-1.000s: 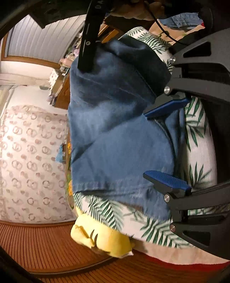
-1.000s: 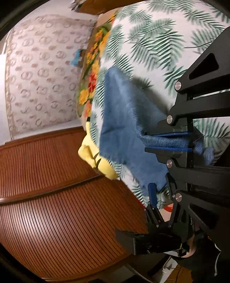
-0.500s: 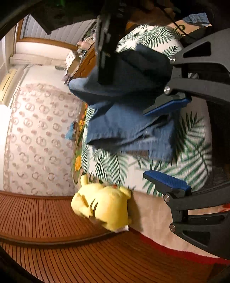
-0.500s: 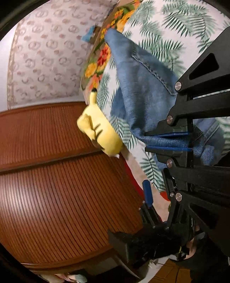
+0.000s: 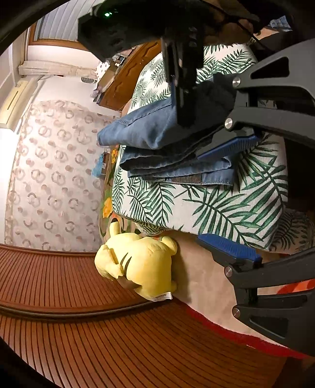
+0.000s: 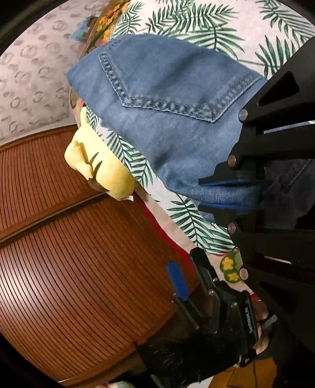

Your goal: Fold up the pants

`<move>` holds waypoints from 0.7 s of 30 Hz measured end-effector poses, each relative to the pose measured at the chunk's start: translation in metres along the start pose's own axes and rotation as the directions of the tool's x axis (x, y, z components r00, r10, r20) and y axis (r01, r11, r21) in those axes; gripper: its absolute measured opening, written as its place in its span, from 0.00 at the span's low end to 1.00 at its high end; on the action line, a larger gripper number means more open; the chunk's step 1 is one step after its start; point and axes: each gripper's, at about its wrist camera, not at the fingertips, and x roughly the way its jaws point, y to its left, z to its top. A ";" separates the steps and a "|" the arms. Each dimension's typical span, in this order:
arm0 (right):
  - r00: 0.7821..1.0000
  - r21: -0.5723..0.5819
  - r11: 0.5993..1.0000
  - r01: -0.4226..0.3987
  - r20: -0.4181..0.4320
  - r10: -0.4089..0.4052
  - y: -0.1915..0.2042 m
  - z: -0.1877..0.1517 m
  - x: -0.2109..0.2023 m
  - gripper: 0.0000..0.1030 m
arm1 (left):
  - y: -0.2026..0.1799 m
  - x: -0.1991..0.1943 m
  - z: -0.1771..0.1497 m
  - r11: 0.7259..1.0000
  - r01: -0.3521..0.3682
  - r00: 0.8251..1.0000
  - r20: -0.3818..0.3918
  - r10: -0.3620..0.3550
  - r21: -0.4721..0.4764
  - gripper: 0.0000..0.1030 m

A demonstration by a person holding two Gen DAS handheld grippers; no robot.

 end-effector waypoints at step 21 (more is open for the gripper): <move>0.925 -0.074 0.929 0.362 0.151 -0.349 -0.018 0.000 -0.039 0.30 | -0.039 0.021 0.014 0.993 0.114 0.993 -0.035 -0.113 0.044 0.61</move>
